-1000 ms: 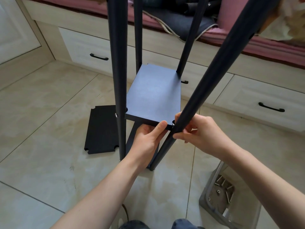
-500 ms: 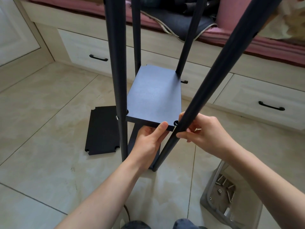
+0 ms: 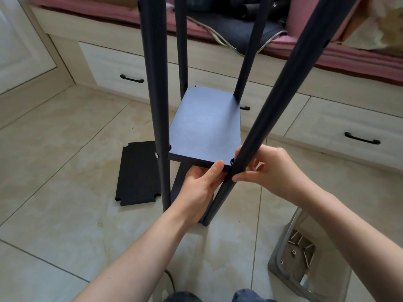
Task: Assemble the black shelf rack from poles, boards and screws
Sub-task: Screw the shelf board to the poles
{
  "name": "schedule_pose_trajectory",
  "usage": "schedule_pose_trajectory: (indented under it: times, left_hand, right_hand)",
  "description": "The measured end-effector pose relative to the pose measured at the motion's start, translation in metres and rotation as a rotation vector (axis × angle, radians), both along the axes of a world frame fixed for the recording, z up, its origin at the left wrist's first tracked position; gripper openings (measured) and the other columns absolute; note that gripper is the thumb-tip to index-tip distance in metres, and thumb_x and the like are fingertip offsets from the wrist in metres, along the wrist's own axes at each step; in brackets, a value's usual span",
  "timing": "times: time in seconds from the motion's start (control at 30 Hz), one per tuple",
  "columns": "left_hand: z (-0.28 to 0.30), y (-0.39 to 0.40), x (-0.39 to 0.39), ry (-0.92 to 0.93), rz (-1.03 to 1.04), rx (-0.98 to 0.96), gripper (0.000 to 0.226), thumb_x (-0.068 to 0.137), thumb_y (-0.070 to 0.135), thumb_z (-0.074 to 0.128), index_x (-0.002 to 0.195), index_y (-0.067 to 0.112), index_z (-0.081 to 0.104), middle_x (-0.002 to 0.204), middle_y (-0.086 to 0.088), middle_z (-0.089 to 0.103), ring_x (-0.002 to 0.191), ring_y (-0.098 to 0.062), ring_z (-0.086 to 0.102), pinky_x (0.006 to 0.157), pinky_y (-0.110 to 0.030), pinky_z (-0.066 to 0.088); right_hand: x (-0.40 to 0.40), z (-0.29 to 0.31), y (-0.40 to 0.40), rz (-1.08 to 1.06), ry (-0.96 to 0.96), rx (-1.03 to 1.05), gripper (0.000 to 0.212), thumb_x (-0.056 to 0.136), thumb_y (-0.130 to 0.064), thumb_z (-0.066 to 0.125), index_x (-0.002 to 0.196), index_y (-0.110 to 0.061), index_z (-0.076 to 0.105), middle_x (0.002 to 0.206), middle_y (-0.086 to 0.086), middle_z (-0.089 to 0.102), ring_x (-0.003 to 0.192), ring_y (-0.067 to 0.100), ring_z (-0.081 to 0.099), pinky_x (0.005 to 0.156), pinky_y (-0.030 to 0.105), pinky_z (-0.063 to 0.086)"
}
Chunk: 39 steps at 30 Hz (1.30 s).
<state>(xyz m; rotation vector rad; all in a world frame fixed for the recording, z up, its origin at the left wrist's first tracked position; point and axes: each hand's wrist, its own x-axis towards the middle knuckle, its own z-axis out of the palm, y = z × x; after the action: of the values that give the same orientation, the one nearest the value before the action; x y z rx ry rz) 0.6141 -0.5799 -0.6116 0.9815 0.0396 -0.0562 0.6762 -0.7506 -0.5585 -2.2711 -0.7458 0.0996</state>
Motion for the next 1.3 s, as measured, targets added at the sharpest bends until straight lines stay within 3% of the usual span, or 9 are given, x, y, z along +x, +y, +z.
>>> schedule_pose_trajectory:
  times: [0.13, 0.3, 0.4, 0.53, 0.67, 0.77, 0.93, 1.07, 1.3]
  left_hand:
    - [0.002, 0.006, 0.002, 0.015, -0.029, 0.065, 0.043, 0.096, 0.027, 0.056, 0.129, -0.002, 0.060, 0.129, -0.019, 0.066, 0.122, -0.032, 0.063, 0.106, -0.039, 0.048]
    - [0.007, 0.014, -0.007, 0.098, -0.049, 0.206, 0.037, 0.095, 0.029, 0.061, 0.127, 0.010, 0.064, 0.124, -0.004, 0.071, 0.121, -0.018, 0.064, 0.109, -0.035, 0.046]
    - [0.013, 0.020, -0.022, 0.119, 0.043, 0.588, 0.015, 0.094, 0.023, 0.069, 0.109, 0.021, 0.073, 0.102, 0.010, 0.077, 0.103, -0.005, 0.070, 0.097, -0.027, 0.053]
    - [0.025, 0.022, -0.037, -0.248, 0.398, 1.108, 0.009, 0.084, 0.018, 0.080, 0.086, 0.016, 0.072, 0.076, 0.010, 0.071, 0.077, -0.005, 0.069, 0.075, -0.023, 0.054]
    - [0.044, 0.012, -0.018, -0.562, 0.449, 1.451, 0.047, 0.074, 0.028, 0.088, 0.111, 0.007, 0.069, 0.108, -0.003, 0.068, 0.108, -0.023, 0.061, 0.099, -0.033, 0.047]
    - [0.053, 0.005, 0.000, -0.577, 0.266, 1.624, 0.069, 0.072, 0.041, 0.087, 0.127, 0.007, 0.064, 0.129, -0.006, 0.065, 0.132, -0.026, 0.052, 0.119, -0.045, 0.030]
    - [0.052, 0.004, 0.013, -0.525, 0.082, 1.703, 0.063, 0.082, 0.044, 0.078, 0.134, 0.012, 0.058, 0.141, -0.005, 0.058, 0.140, -0.022, 0.045, 0.124, -0.045, 0.020]
    - [0.051, 0.011, 0.014, -0.456, 0.084, 1.732, 0.065, 0.084, 0.049, 0.074, 0.136, 0.014, 0.057, 0.133, 0.001, 0.062, 0.135, -0.022, 0.051, 0.117, -0.059, 0.026]
    - [0.049, 0.014, 0.009, -0.488, 0.051, 1.743, 0.069, 0.085, 0.046, 0.075, 0.141, 0.012, 0.053, 0.148, -0.002, 0.053, 0.144, -0.031, 0.039, 0.119, -0.060, 0.024]
  right_hand:
    - [0.007, -0.002, -0.001, -0.024, -0.065, -0.040, 0.057, 0.060, -0.037, 0.088, 0.104, -0.037, 0.053, 0.094, -0.005, 0.057, 0.074, 0.009, 0.047, 0.064, 0.021, 0.042]
    - [0.006, -0.009, -0.001, -0.073, 0.196, 0.045, 0.083, 0.065, -0.042, 0.085, 0.133, -0.041, 0.037, 0.115, -0.003, 0.058, 0.092, 0.010, 0.061, 0.075, 0.026, 0.053]
    - [0.006, -0.007, -0.007, 0.000, 0.420, 0.226, 0.081, 0.077, -0.028, 0.082, 0.142, -0.034, 0.034, 0.113, 0.007, 0.067, 0.099, 0.018, 0.069, 0.084, 0.037, 0.057]
    - [0.006, -0.004, -0.020, -0.055, 0.754, 0.479, 0.075, 0.082, -0.055, 0.066, 0.144, -0.027, 0.035, 0.113, 0.014, 0.072, 0.107, 0.027, 0.069, 0.086, 0.037, 0.058]
    - [0.018, -0.009, -0.007, -0.344, 1.058, 0.705, 0.061, 0.096, -0.058, 0.042, 0.127, -0.006, 0.054, 0.106, 0.021, 0.073, 0.100, 0.031, 0.071, 0.081, 0.041, 0.060]
    - [0.024, -0.007, 0.018, -0.359, 1.076, 0.683, 0.050, 0.099, -0.050, 0.049, 0.100, -0.002, 0.062, 0.075, 0.010, 0.073, 0.072, 0.022, 0.073, 0.062, 0.033, 0.058]
    - [0.029, -0.006, 0.043, -0.262, 1.051, 0.713, 0.024, 0.096, -0.028, 0.060, 0.094, -0.005, 0.068, 0.079, 0.015, 0.061, 0.065, 0.022, 0.063, 0.057, 0.031, 0.054]
    - [0.027, -0.016, 0.041, -0.130, 1.028, 0.735, 0.034, 0.097, -0.026, 0.055, 0.074, -0.014, 0.077, 0.071, 0.011, 0.063, 0.063, 0.018, 0.063, 0.059, 0.029, 0.054]
    - [0.016, -0.023, 0.032, -0.087, 1.009, 0.791, 0.036, 0.096, -0.034, 0.060, 0.109, -0.002, 0.068, 0.087, 0.017, 0.067, 0.081, 0.027, 0.069, 0.069, 0.039, 0.058]
